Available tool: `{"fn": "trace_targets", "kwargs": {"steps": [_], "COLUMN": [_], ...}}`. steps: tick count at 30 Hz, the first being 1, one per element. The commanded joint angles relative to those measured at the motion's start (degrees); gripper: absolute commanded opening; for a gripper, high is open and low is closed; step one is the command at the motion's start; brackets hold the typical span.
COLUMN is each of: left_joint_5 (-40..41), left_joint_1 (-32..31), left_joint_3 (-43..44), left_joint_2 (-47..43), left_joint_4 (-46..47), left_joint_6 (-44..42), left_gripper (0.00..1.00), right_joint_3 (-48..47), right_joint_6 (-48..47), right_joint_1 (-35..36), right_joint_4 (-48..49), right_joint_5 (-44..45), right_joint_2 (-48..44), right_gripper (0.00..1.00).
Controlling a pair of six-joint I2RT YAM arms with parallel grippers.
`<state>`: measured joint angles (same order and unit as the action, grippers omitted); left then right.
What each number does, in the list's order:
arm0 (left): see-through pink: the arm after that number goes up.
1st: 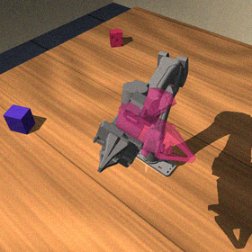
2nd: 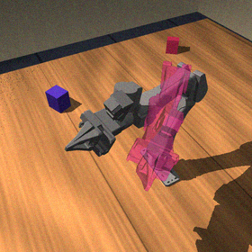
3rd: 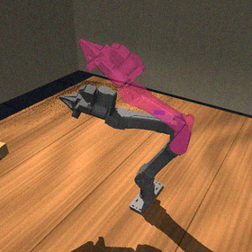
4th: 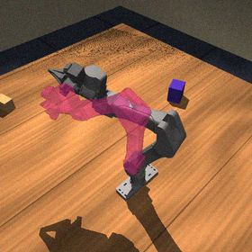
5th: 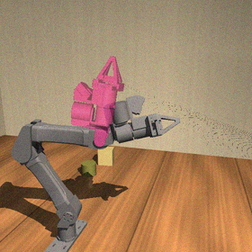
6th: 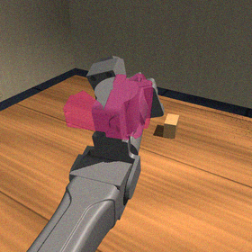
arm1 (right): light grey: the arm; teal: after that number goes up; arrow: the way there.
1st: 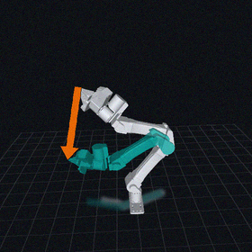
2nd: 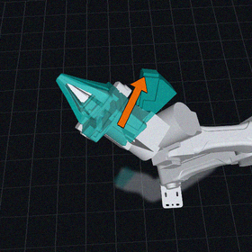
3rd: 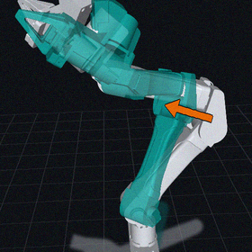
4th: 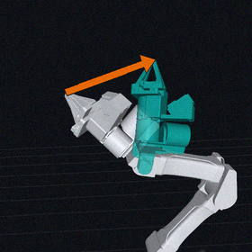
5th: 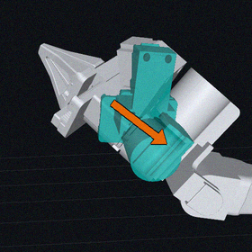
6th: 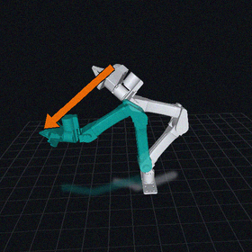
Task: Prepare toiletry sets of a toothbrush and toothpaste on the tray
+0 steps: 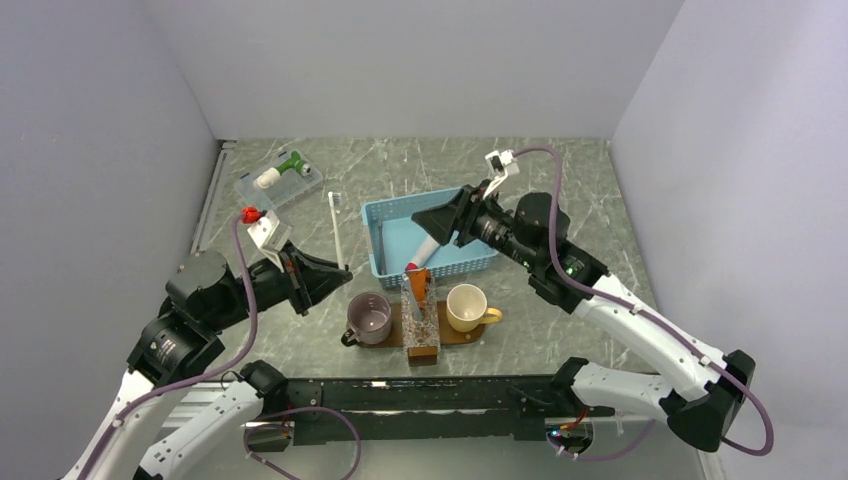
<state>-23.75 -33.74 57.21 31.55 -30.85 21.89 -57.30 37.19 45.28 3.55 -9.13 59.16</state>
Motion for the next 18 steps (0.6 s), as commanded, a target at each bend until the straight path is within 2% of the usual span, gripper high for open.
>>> {"fn": "trace_targets", "kwargs": {"steps": [1,4,11,18], "left_joint_5": [6.1,7.4,9.1,12.1], "left_joint_1": [-0.2,-0.2,-0.1,-0.2], "left_joint_3": [1.3,-0.1,-4.8,-9.9], "left_joint_2": [-1.4,-2.8,-7.0,-10.3], "left_joint_4": [-4.8,-5.2,-4.9,-5.4], "left_joint_6": [-5.7,-7.2,-7.6,-8.2], "left_gripper": [0.0,0.0,0.0,0.0], "right_joint_3": [-9.1,-11.6,-11.3,-12.3], "right_joint_6": [-8.3,-9.8,-12.1,-13.3], "right_joint_1": [-1.4,-2.5,-8.0,-13.6], "right_joint_4": [-24.5,-31.6,-36.2,-35.5], "right_joint_5": [17.8,23.6,32.8,30.7], "right_joint_2": [4.1,7.6,14.3,22.7], "right_gripper": [0.54,0.54,0.55,0.55]}}
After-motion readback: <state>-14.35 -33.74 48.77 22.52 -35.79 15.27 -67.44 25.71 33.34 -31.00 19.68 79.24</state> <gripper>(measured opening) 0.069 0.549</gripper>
